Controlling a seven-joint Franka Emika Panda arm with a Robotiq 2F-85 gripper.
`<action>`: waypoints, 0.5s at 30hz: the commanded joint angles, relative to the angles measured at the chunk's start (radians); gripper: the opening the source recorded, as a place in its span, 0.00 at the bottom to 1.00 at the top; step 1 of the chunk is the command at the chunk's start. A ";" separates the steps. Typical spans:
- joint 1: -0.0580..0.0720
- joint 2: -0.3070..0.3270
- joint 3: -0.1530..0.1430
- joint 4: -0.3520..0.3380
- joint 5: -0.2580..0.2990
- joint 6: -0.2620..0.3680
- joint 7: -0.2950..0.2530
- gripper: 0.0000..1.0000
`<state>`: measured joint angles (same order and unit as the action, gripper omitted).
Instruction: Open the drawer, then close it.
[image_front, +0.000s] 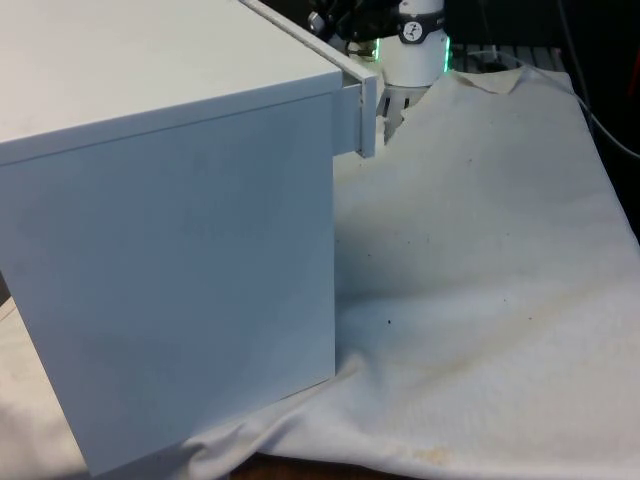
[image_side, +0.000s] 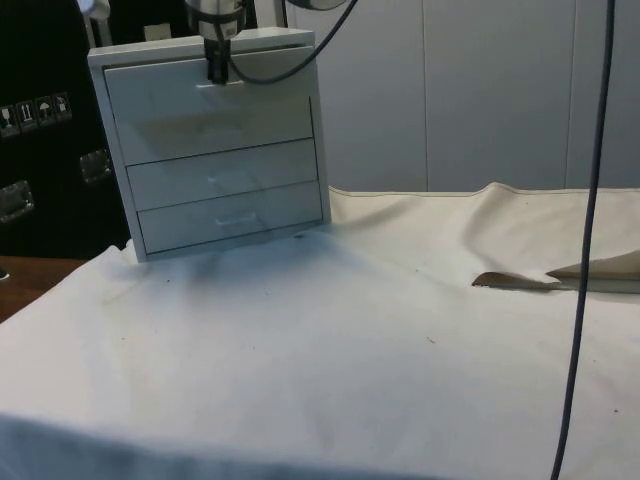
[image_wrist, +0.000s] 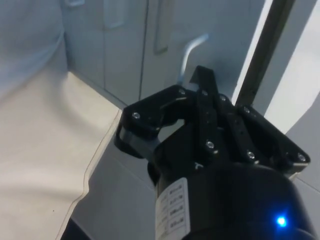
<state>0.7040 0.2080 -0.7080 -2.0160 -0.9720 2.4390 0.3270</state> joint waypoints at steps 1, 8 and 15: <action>-0.007 0.012 -0.005 0.011 -0.006 0.017 0.004 0.00; -0.013 0.051 -0.026 0.039 -0.001 0.042 0.015 0.00; -0.020 0.087 -0.040 0.059 0.001 0.063 0.030 0.00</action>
<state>0.6930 0.2900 -0.7500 -1.9580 -0.9720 2.4850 0.3600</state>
